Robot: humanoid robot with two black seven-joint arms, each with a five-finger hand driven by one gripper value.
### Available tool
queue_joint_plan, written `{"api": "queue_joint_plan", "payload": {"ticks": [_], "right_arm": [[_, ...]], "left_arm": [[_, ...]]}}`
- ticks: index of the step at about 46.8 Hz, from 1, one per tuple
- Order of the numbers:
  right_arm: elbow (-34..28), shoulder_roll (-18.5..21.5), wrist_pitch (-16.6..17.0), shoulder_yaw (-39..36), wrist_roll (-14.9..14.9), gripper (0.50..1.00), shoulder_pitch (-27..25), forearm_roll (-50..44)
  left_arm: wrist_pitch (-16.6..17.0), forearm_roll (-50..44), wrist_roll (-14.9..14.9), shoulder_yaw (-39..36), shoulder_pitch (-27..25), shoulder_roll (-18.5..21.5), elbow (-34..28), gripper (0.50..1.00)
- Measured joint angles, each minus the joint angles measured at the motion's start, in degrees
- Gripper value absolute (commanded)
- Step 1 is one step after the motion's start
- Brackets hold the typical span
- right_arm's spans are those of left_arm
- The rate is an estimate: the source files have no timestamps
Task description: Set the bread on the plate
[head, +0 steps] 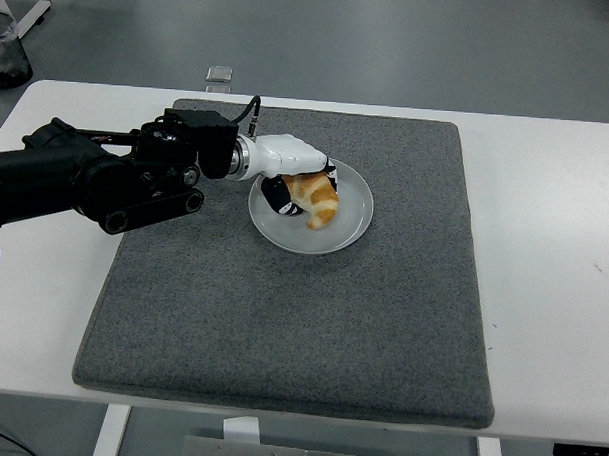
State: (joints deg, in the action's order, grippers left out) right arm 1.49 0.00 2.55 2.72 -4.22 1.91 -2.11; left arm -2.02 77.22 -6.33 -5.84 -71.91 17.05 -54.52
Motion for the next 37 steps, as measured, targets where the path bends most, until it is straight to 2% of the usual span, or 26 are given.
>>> {"api": "queue_joint_plan", "payload": {"ticks": [11,22,29,37], "right_arm": [[0.00,0.00,0.00,0.00,0.01,0.954,-0.03,0.00],[0.00,0.00,0.00,0.00,0.00,0.954,0.02,0.00],[0.00,0.00,0.00,0.00,0.00,0.954,0.01,0.00],[0.00,0.00,0.00,0.00,0.01,0.954,0.02,0.00]], "left_arm": [[0.00,-4.45,0.00,0.47,-0.17,0.19,-0.41,0.988],[-0.58,-11.72,-0.11,6.09,-0.94,1.40,-2.79,0.994],[-1.19,-21.15,-0.12,10.10,-2.42,3.93,-4.53,0.996],[-1.75,-40.19,-0.07,15.72,-2.53,5.86,-5.82,0.999]]}}
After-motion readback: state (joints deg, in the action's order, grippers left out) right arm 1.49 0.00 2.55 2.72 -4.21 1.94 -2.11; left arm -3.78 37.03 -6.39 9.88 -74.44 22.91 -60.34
